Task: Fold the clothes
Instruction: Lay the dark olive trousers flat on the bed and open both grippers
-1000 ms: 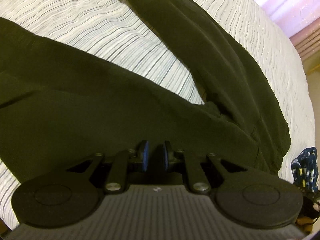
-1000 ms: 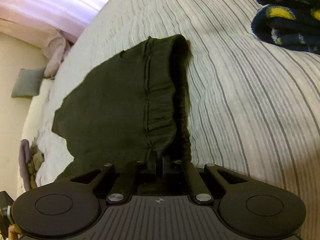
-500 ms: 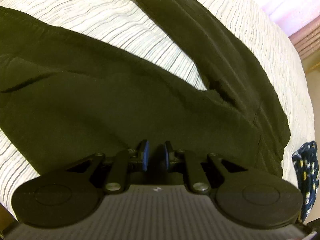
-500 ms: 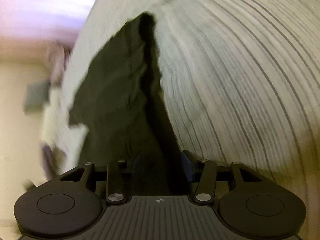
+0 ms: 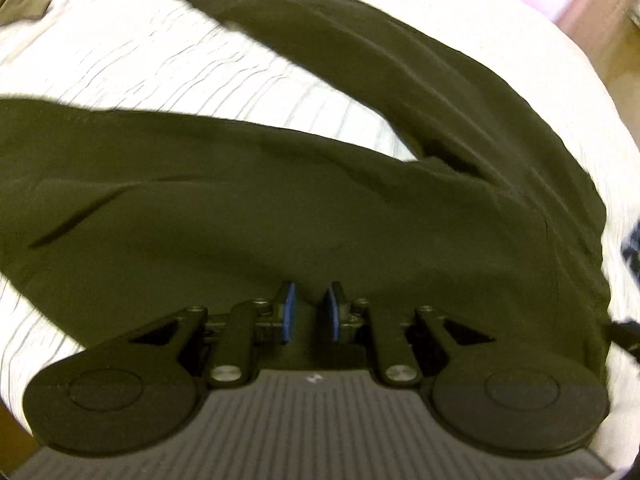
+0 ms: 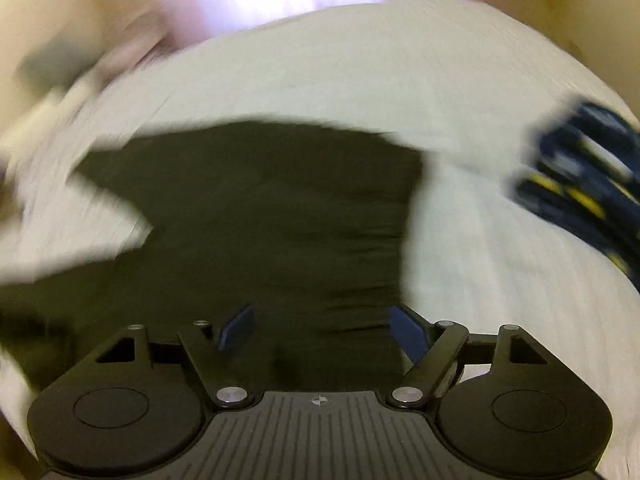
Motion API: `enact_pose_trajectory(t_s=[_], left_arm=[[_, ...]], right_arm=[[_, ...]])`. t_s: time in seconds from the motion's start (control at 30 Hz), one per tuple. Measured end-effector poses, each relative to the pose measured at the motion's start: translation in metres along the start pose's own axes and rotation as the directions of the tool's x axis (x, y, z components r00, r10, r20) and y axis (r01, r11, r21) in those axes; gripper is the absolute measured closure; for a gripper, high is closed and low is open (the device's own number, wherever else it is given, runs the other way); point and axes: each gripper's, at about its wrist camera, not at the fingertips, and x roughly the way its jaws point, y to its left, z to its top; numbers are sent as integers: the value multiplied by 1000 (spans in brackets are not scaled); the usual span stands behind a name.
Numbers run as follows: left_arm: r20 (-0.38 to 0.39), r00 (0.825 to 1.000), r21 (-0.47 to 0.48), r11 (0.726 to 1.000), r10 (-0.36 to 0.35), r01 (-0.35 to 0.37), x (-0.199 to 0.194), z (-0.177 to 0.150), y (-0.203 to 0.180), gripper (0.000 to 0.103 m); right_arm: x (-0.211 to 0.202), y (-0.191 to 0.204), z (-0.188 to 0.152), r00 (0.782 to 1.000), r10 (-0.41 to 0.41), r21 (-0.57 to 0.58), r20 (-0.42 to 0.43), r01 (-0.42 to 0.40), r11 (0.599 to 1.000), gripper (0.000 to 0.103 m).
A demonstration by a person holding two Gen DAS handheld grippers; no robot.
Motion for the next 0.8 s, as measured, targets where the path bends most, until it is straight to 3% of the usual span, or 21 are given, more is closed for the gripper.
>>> enact_pose_trajectory(t_s=[0.1, 0.2, 0.27, 0.33, 0.43, 0.53, 0.6, 0.63, 0.73, 0.8], left_arm=[[35, 998, 131, 990, 48, -52, 3, -15, 11, 83], [39, 989, 94, 984, 145, -148, -7, -25, 60, 83], [32, 978, 15, 979, 204, -205, -20, -29, 103, 86], [30, 971, -64, 970, 238, -236, -36, -30, 137, 88], [95, 968, -117, 968, 233, -222, -58, -27, 164, 89], [135, 973, -120, 977, 189, -174, -49, -19, 164, 86], [101, 982, -112, 983, 157, -146, -30, -18, 164, 81], [51, 986, -102, 983, 160, -155, -19, -20, 165, 81], [-13, 987, -74, 984, 163, -163, -22, -30, 167, 81], [-50, 986, -73, 984, 159, -162, -40, -40, 169, 81]], right_arm=[[15, 45, -42, 997, -50, -239, -65, 33, 970, 25], [10, 21, -67, 981, -155, -160, -119, 135, 978, 24], [1, 1, -79, 960, -223, -102, -166, 209, 973, 24], [-14, -13, -78, 954, -228, 0, -196, 233, 973, 24], [-45, 12, -60, 962, -258, 26, -93, 261, 965, 25], [-45, 58, -59, 981, -192, -12, 20, 193, 981, 25], [-25, 81, -68, 988, -155, -32, -11, 154, 988, 25], [-14, 88, -75, 982, -177, -50, -59, 174, 983, 25], [-16, 77, -97, 975, -178, 156, -132, 198, 968, 25], [-30, 72, -104, 958, -179, 236, -224, 232, 944, 25]])
